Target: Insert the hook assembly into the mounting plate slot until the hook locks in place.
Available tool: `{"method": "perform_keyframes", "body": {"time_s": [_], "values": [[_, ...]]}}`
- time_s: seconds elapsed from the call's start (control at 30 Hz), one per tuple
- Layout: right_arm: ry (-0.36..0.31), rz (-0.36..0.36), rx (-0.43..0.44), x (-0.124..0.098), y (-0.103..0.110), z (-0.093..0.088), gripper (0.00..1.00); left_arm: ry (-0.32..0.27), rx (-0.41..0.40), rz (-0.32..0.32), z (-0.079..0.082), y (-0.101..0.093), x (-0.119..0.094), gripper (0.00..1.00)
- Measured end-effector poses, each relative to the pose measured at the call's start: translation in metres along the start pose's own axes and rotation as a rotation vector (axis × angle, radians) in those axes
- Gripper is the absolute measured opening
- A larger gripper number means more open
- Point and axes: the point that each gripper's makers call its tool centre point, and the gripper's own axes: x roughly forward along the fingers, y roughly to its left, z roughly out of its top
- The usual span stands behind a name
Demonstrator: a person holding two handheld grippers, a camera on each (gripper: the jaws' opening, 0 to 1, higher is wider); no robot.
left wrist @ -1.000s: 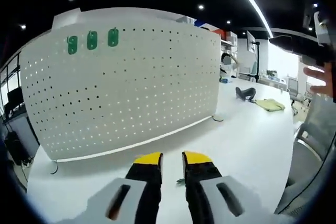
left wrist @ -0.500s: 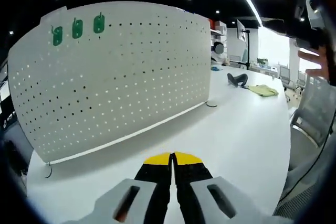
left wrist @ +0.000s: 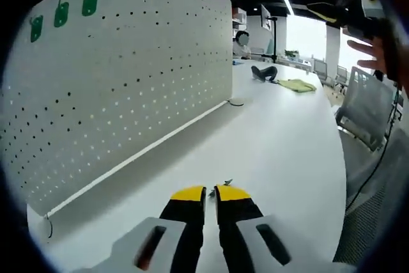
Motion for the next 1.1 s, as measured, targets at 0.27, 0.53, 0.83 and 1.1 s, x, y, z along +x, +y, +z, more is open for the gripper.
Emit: {"method": "perform_keyframes", "body": {"time_s": [0.27, 0.53, 0.83, 1.1], "values": [[0.013, -0.012, 0.007, 0.000, -0.005, -0.006, 0.87, 0.043, 0.063, -0.085, -0.008, -0.008, 0.015, 0.12], [0.029, -0.017, 0.013, 0.001, -0.007, -0.012, 0.87, 0.076, 0.117, -0.124, -0.014, -0.007, 0.028, 0.14], [0.042, -0.023, 0.018, 0.002, -0.011, -0.017, 0.87, 0.125, 0.207, -0.165, -0.023, -0.006, 0.042, 0.14], [0.063, -0.031, 0.023, 0.003, -0.015, -0.025, 0.87, 0.148, 0.254, -0.190, -0.026, -0.005, 0.052, 0.13]]}}
